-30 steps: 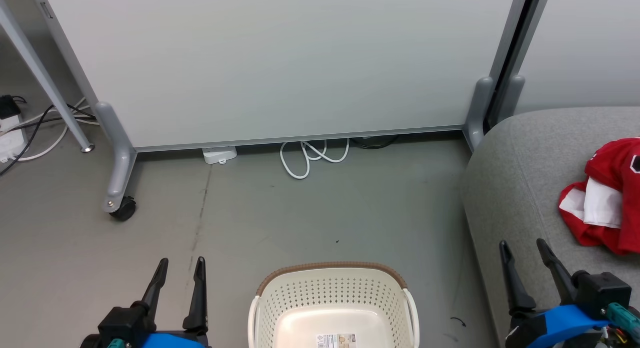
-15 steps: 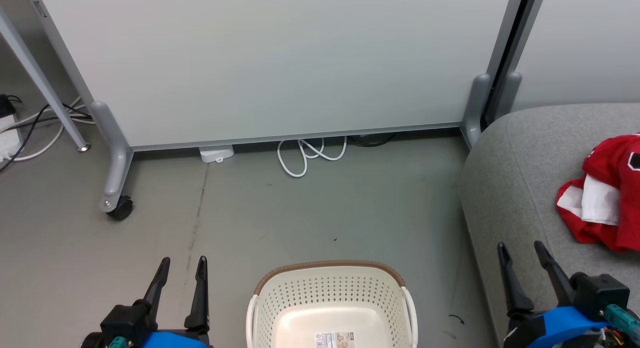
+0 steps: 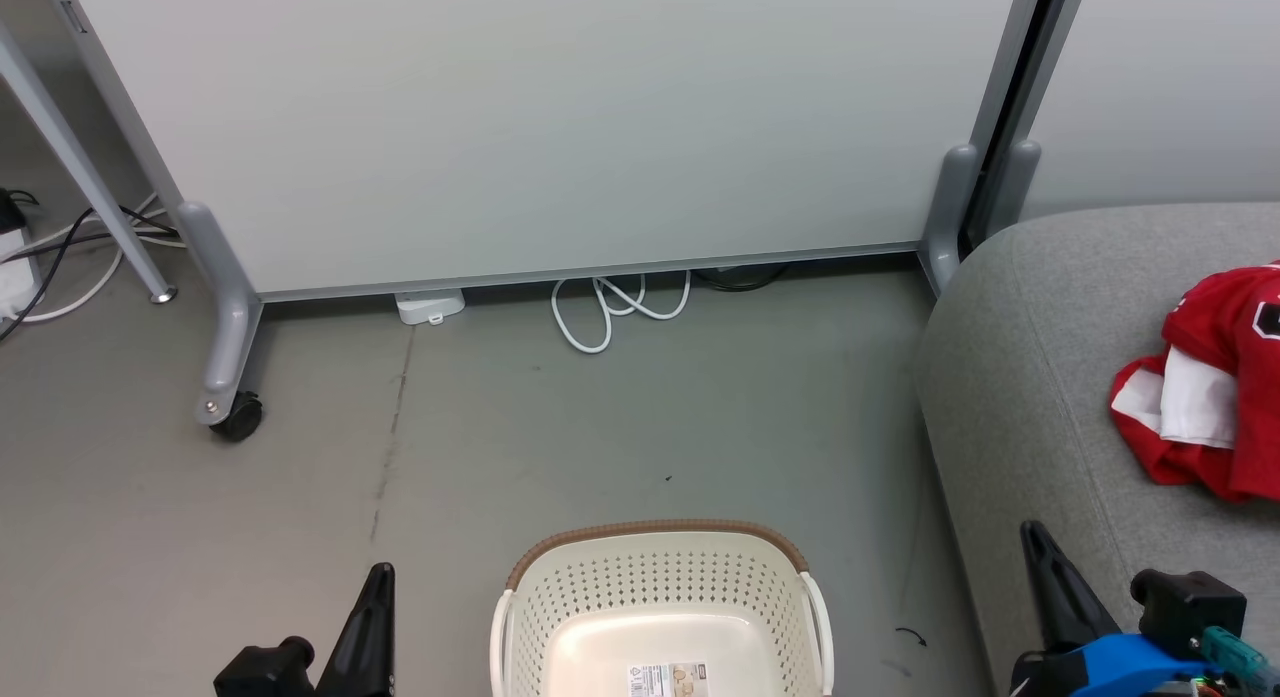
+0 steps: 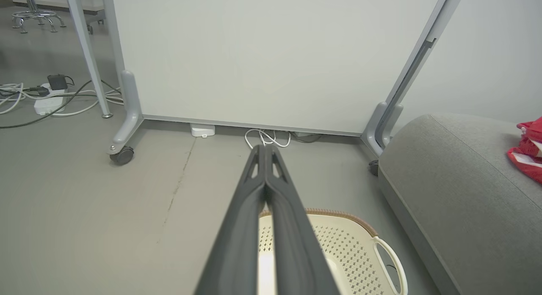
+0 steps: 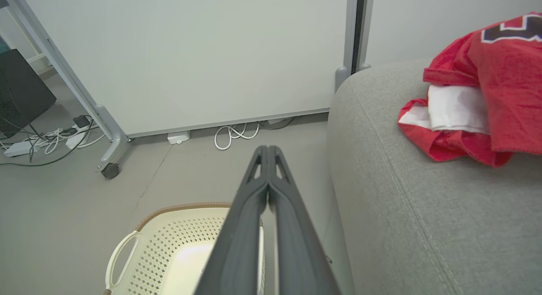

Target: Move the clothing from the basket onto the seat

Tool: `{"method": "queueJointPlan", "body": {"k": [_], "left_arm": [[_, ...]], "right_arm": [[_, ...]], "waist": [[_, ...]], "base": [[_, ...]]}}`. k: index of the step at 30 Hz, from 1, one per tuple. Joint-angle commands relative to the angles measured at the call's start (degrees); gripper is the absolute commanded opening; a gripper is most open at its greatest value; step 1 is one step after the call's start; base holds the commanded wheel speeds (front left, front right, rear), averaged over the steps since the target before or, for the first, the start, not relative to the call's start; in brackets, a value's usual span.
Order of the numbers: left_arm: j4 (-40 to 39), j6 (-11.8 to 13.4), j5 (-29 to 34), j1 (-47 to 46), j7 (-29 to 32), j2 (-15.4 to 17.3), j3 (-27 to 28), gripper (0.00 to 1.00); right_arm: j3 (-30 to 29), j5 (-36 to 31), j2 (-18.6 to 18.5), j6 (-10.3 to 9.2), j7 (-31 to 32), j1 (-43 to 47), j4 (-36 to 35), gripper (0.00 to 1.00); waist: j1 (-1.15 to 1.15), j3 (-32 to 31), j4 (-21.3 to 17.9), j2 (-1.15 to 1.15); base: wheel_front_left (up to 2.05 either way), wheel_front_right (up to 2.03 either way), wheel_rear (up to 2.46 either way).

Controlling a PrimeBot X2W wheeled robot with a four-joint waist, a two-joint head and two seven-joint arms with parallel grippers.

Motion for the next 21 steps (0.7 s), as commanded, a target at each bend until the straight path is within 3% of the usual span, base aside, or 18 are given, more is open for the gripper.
{"method": "queueJointPlan", "body": {"k": [1,21], "left_arm": [[-1.05,0.00,-2.74,-1.03,0.58,0.22,0.49,0.00],[-2.61,-0.02,-22.16,-3.40,5.59,-0.22,3.47,0.00]], "right_arm": [[-0.40,2.89,-0.14,0.00,0.43,-0.97,-0.51,0.00],[-0.54,23.77,-0.19,0.00,2.96,-2.76,-0.33,0.00]], "waist": [[0.00,0.00,-0.03,0.00],[0.00,0.02,-0.42,0.00]], "base": [[0.00,0.00,0.00],[0.00,0.00,0.00]]}}
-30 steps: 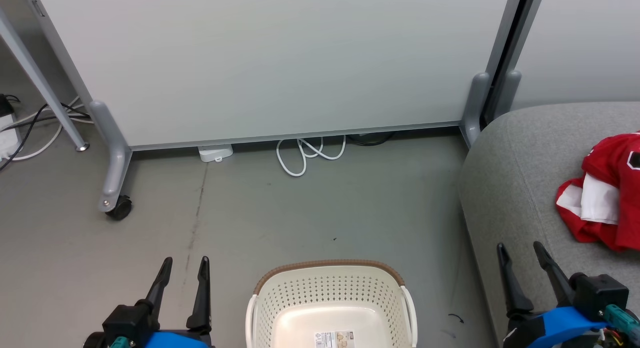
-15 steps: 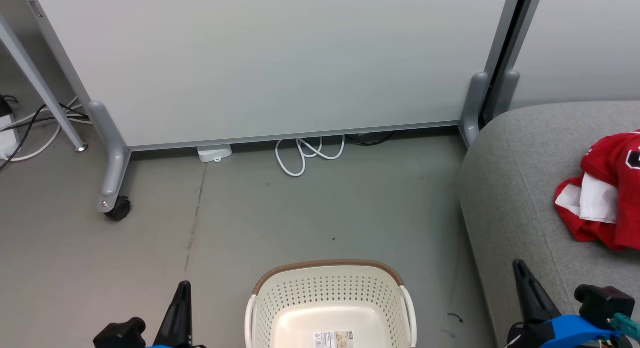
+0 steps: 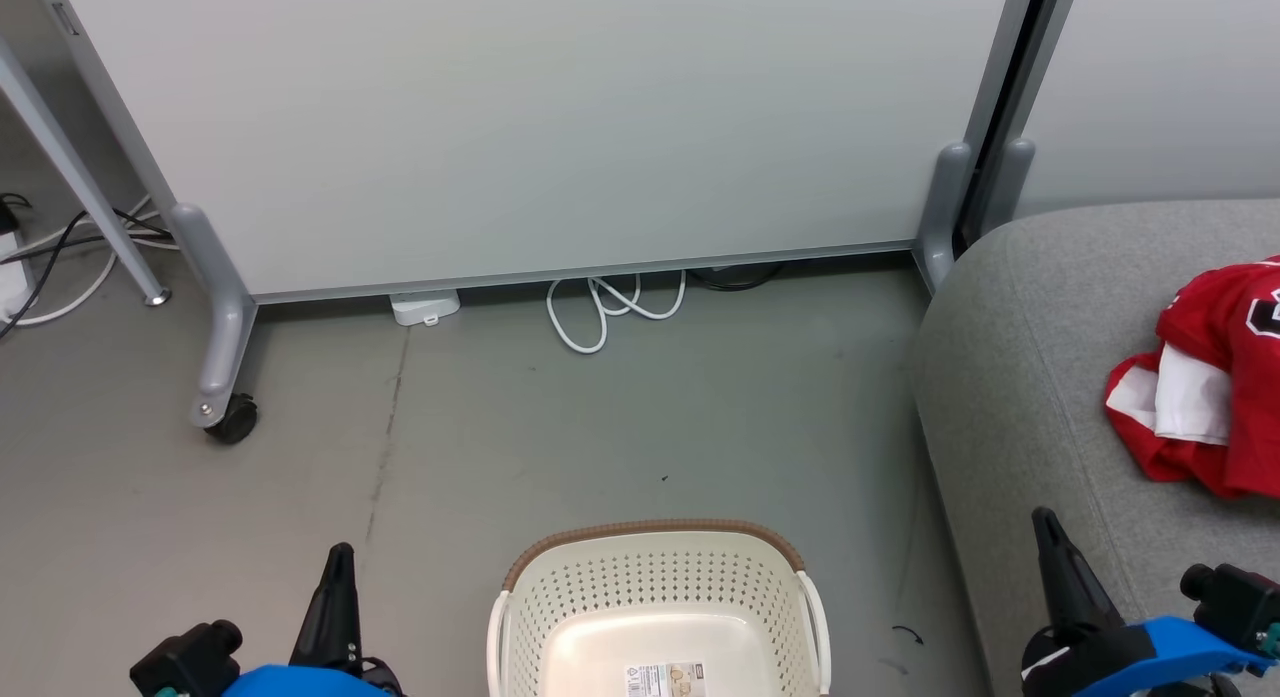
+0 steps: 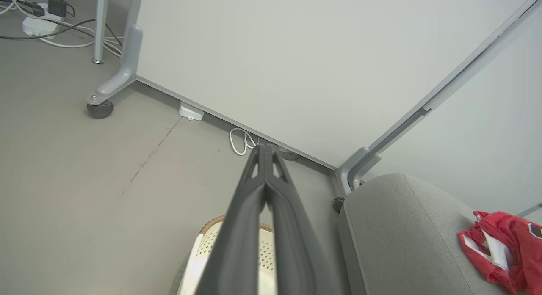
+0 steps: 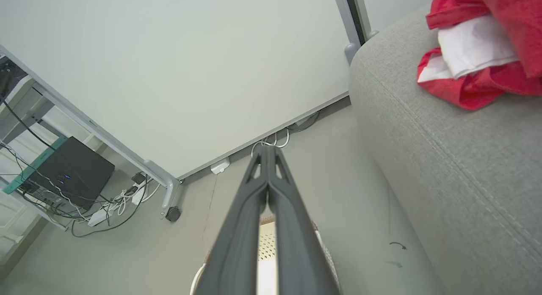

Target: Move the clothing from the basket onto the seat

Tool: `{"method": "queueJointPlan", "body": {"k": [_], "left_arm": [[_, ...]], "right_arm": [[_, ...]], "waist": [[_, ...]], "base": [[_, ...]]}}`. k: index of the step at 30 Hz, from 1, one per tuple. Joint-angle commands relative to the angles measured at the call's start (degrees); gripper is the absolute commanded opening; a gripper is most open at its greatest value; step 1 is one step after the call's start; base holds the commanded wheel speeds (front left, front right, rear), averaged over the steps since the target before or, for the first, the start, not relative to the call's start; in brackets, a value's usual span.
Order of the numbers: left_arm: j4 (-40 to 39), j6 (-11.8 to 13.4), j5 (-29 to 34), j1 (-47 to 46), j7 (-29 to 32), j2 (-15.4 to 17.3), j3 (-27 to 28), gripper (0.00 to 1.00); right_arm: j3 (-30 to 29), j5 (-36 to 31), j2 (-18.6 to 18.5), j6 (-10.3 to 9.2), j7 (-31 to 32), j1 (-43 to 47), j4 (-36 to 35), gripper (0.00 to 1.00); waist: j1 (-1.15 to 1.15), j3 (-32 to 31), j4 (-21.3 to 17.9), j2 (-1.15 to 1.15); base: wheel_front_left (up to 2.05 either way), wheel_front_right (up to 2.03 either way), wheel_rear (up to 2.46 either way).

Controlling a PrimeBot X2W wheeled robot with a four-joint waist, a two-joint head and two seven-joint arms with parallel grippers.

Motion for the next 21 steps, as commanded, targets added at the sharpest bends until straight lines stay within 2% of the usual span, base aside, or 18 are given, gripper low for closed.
{"method": "queueJointPlan", "body": {"k": [1,21], "left_arm": [[-1.18,-0.02,-2.42,-2.18,0.54,0.16,0.74,0.00],[-2.36,-0.03,-16.93,-3.88,4.43,-0.32,3.08,0.00]], "right_arm": [[-0.18,2.69,-0.20,0.00,0.27,-1.94,-0.65,0.00],[-0.55,18.29,-0.24,0.01,2.43,-3.48,-0.20,0.00]], "waist": [[0.00,0.00,-0.03,0.00],[0.00,0.02,-0.40,0.00]], "base": [[0.00,0.00,0.00],[0.00,0.00,0.00]]}}
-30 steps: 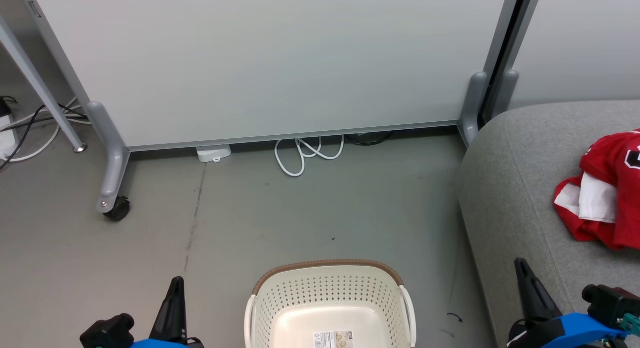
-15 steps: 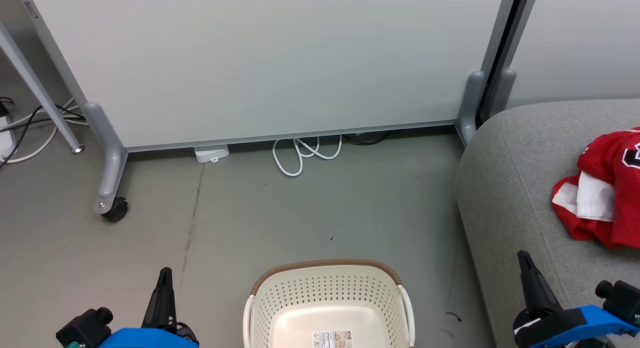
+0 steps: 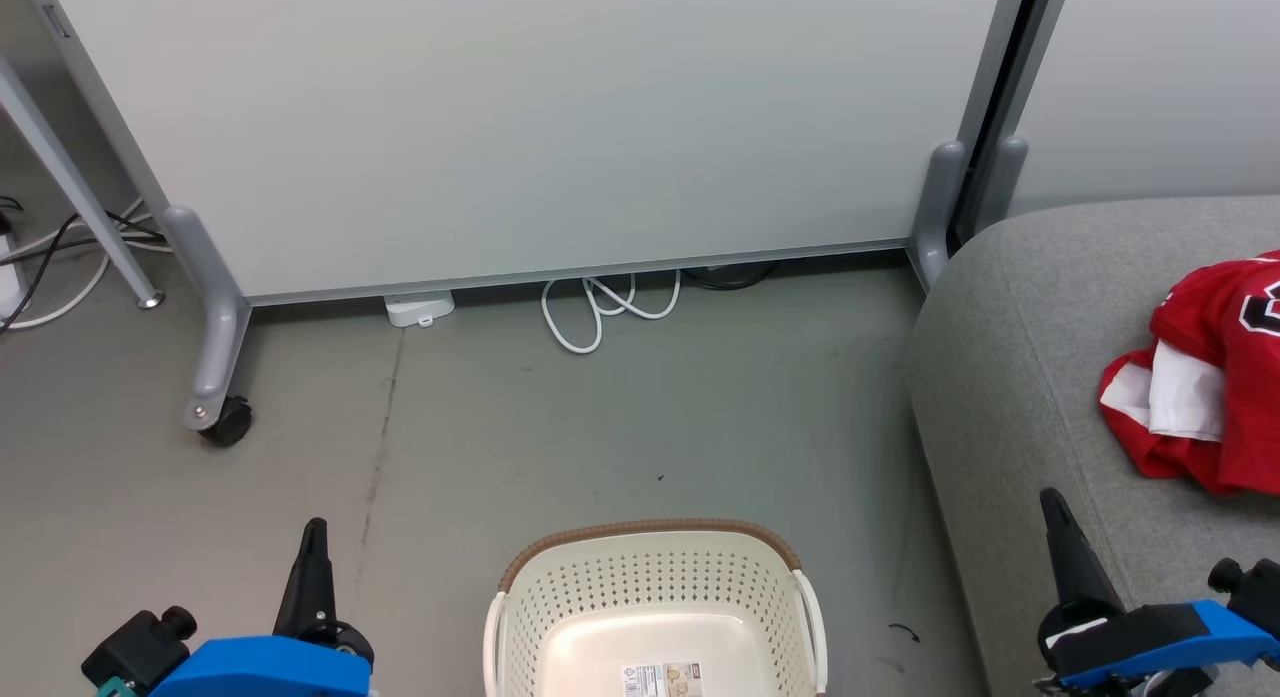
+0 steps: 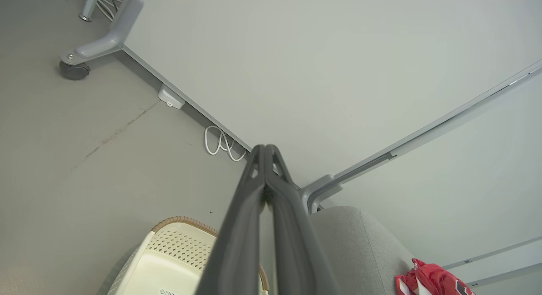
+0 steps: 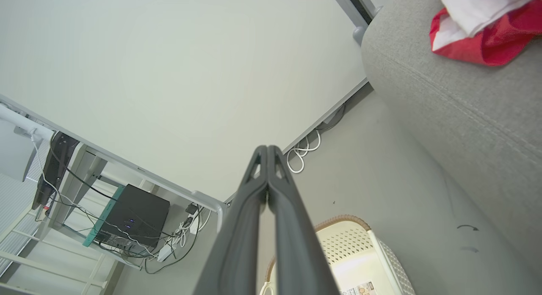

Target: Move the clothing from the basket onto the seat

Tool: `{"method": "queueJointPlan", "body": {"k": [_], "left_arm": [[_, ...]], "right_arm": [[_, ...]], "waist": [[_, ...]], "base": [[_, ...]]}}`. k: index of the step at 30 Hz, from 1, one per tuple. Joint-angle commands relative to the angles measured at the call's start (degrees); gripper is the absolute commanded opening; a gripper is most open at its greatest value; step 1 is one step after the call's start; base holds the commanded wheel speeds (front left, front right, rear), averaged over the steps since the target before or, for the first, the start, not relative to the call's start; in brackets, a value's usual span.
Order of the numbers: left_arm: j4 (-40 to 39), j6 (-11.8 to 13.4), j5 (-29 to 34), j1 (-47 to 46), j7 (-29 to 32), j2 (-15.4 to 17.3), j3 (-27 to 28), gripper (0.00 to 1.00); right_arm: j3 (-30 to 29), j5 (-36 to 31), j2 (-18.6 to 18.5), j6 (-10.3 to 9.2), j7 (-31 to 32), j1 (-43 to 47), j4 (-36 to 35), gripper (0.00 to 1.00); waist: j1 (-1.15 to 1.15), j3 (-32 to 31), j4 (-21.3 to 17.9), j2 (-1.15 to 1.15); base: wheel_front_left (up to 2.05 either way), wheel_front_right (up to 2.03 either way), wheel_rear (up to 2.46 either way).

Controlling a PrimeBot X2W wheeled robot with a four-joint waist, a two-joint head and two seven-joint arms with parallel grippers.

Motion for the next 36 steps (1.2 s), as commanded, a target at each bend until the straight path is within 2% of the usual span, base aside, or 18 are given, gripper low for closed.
{"method": "queueJointPlan", "body": {"k": [1,36], "left_arm": [[-0.97,-0.04,-2.14,-1.86,0.53,0.01,0.58,0.00],[-2.50,-0.06,-21.67,-4.03,5.94,-0.73,3.94,0.00]], "right_arm": [[-0.17,2.33,-0.23,0.02,0.38,-1.71,-0.51,0.00],[-0.68,23.54,-0.30,0.03,3.35,-3.71,0.18,0.00]], "waist": [[0.00,0.00,-0.03,0.00],[0.00,0.04,-0.70,0.00]], "base": [[0.00,0.00,0.00],[0.00,0.00,0.00]]}}
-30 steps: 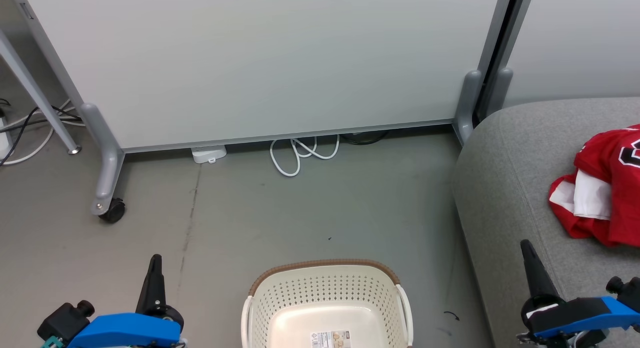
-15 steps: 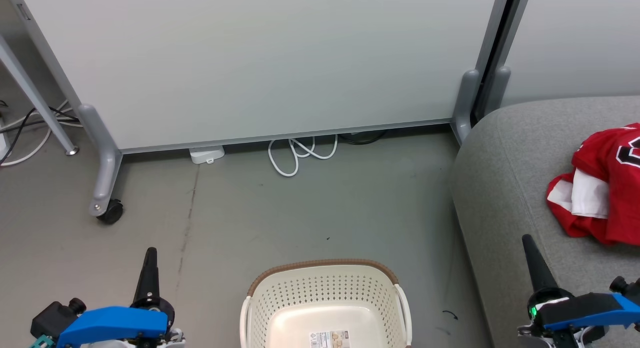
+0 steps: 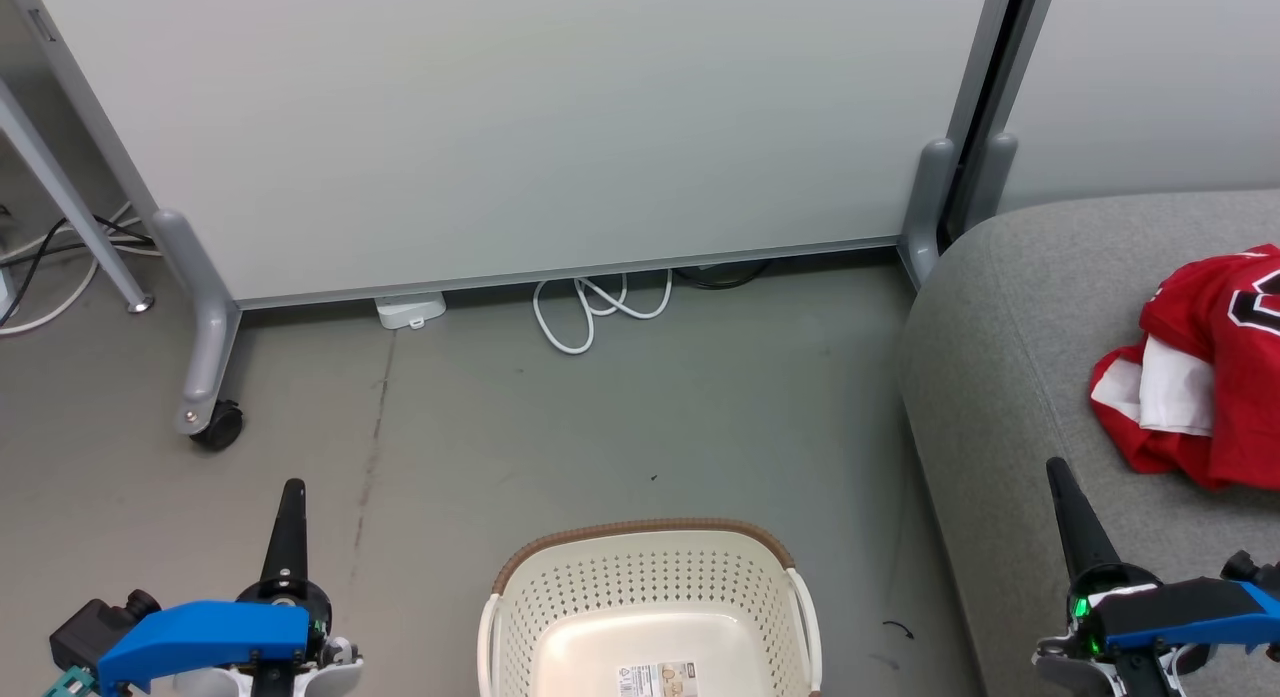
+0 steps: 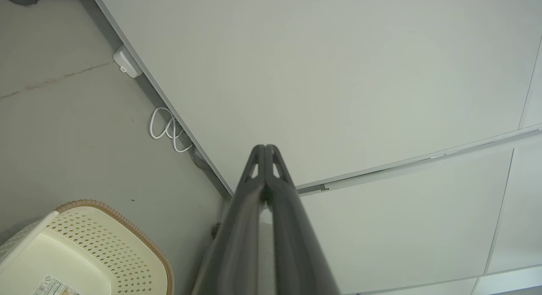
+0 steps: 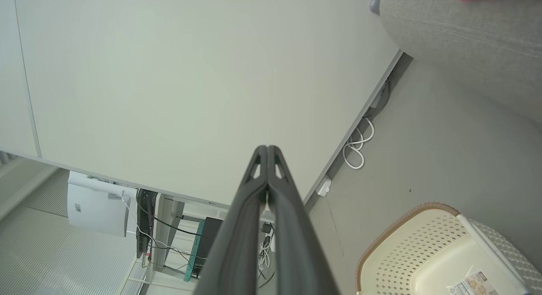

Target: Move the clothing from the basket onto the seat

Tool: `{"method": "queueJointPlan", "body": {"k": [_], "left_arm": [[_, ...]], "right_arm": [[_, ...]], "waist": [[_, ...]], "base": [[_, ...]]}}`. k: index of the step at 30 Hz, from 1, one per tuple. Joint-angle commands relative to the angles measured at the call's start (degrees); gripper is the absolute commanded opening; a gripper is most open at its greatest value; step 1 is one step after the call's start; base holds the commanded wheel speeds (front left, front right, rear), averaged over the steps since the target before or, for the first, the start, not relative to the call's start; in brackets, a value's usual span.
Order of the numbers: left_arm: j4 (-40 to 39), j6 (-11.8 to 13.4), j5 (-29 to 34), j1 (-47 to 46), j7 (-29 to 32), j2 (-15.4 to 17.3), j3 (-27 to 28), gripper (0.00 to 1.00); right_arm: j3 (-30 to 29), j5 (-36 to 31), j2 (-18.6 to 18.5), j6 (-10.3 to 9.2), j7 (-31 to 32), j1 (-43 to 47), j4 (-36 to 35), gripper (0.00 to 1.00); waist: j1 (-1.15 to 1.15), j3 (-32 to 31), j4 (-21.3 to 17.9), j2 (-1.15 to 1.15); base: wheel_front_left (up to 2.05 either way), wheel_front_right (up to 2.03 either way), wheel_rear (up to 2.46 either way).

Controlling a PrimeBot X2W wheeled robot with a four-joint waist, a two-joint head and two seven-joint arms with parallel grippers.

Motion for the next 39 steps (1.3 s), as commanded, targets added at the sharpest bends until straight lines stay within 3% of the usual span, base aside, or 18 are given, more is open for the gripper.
{"method": "queueJointPlan", "body": {"k": [1,39], "left_arm": [[-0.61,-0.06,-1.32,-1.17,0.38,0.05,0.36,0.00],[-1.83,-0.10,-17.12,-2.93,4.92,-0.67,3.28,0.00]], "right_arm": [[-0.16,1.56,-0.28,0.03,0.32,-1.17,-0.24,0.00],[-0.56,18.85,-0.33,0.04,2.78,-2.68,0.42,0.00]], "waist": [[0.00,0.00,-0.03,0.00],[0.00,0.05,-0.77,0.00]], "base": [[0.00,0.00,0.00],[0.00,0.00,0.00]]}}
